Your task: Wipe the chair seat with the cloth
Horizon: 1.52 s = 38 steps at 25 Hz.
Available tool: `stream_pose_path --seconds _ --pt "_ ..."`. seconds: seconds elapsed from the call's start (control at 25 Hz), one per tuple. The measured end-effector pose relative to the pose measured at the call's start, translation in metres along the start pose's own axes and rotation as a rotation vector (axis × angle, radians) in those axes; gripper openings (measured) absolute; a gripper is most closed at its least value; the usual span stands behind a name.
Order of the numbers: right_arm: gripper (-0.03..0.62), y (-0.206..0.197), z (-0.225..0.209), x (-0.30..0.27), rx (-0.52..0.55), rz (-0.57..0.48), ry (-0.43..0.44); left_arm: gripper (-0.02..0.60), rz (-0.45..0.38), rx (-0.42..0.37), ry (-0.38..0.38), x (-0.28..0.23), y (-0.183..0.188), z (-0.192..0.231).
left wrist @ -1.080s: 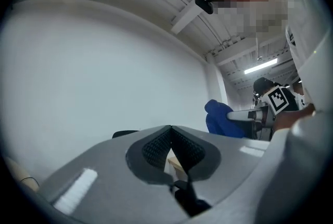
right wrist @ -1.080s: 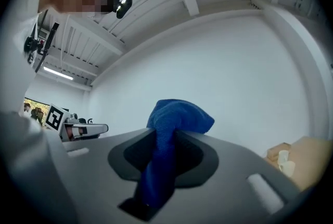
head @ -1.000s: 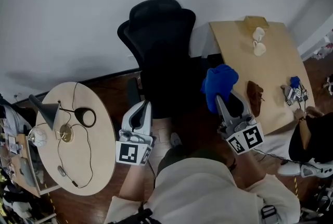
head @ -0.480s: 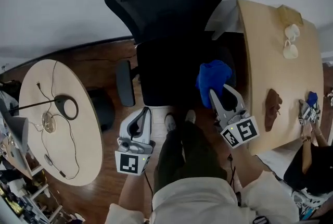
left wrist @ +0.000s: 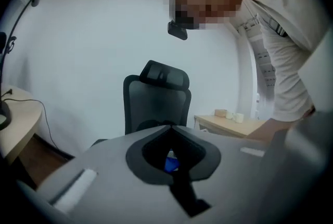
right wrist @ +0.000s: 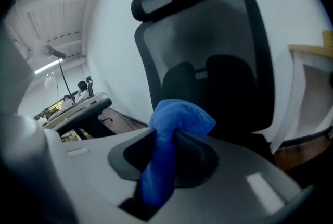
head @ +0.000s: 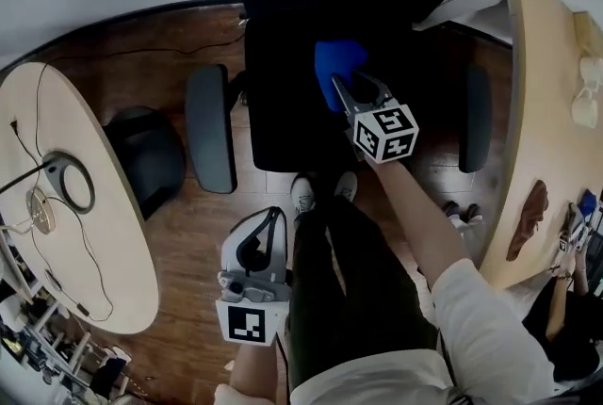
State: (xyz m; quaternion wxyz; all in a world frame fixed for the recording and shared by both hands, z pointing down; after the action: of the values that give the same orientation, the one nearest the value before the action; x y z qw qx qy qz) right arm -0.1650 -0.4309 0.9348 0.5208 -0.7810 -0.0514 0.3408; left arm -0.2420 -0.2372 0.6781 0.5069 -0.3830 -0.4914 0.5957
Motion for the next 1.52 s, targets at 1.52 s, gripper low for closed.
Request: stream_pose_path --seconds 1.52 --pt "0.095 -0.122 -0.228 -0.029 -0.188 0.367 -0.325 0.031 0.061 0.06 -0.128 -0.002 -0.055 -0.045"
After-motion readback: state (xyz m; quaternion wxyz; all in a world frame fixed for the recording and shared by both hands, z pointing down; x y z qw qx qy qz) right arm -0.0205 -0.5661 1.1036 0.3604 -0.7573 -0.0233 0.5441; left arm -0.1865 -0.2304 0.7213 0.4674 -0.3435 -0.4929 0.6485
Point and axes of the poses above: the fingertips, and each gripper's own axes: x backward along the fingers, z to its left, y out of its top, the point moved 1 cm from there along x, backward along the fingers, and after that the axes turned 10 degrees about x, right-handed, at the moved point
